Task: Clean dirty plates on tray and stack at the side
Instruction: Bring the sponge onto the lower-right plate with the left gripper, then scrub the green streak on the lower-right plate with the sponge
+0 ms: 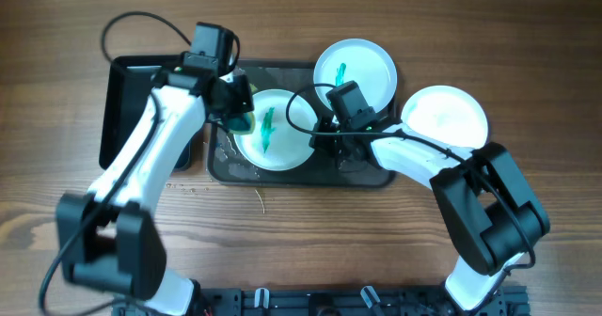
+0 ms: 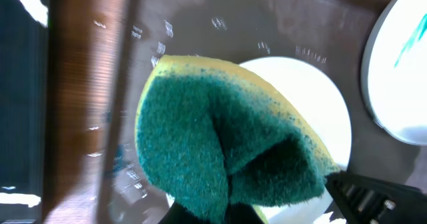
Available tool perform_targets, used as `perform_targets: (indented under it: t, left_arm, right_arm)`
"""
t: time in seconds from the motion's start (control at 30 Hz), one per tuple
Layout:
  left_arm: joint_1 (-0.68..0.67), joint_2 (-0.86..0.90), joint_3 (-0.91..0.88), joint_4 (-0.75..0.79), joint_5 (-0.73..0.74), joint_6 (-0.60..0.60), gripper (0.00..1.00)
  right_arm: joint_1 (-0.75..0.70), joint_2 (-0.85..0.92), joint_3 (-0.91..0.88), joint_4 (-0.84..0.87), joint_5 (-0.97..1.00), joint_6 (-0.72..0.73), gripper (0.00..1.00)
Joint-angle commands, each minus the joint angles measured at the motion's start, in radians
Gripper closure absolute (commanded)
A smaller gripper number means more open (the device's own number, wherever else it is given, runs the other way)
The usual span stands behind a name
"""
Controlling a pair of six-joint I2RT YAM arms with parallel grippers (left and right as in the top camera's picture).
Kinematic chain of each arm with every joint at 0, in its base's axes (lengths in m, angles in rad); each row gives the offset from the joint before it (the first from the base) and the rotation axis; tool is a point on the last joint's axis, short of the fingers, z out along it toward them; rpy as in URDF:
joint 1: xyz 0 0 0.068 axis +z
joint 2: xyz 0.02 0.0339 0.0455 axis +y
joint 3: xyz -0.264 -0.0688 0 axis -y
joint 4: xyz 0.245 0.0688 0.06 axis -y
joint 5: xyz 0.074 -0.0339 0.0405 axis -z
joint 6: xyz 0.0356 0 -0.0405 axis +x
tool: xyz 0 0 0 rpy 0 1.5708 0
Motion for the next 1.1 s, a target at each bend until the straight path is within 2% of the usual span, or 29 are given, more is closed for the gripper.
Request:
perform_targets:
  t: [0.0,0.23,0.5,0.57,0.7,0.8,0.87,0.93,1.03,1.07]
  left_arm:
    - [-0.004,0.119,0.001,0.018,0.090,0.059,0.96]
    - [-0.019,0.286,0.001,0.026,0.104,0.138,0.96]
    - [-0.070,0.411,0.001,0.026,0.120,0.145,0.96]
    - [-0.091,0.412,0.001,0.029,0.213,0.198,0.96]
    - [-0.122,0.412,0.001,0.039,0.501,0.406,0.96]
    - [-0.133,0.412,0.001,0.054,0.496,0.420,0.96]
    - [-0.130,0.412,0.001,0.068,0.436,0.385,0.96]
    - [-0.122,0.412,0.001,0.097,0.256,0.235,0.96]
    - [-0.112,0.412,0.001,0.085,-0.169,-0.097,0.96]
    - [-0.112,0.412,0.001,0.070,-0.254,-0.161,0.96]
  right_arm:
    - [-0.001,0.024,0.008,0.001,-0.036,-0.020,0.96]
    - [-0.001,0.024,0.008,-0.002,-0.037,-0.021,0.96]
    - [-0.001,0.024,0.008,-0.002,-0.045,-0.033,0.96]
    - [-0.001,0.024,0.008,-0.001,-0.045,-0.033,0.96]
    - [-0.001,0.024,0.008,0.000,-0.045,-0.033,0.96]
    - [-0.001,0.024,0.008,-0.002,-0.045,-0.032,0.96]
    - [-0.001,0.024,0.008,-0.002,-0.045,-0.033,0.96]
    - [-0.001,0.024,0.008,-0.002,-0.045,-0.032,0.96]
    - [-0.001,0.024,0.008,-0.002,-0.044,-0.033,0.96]
    - [-0.001,0.024,0.008,-0.002,-0.044,-0.033,0.96]
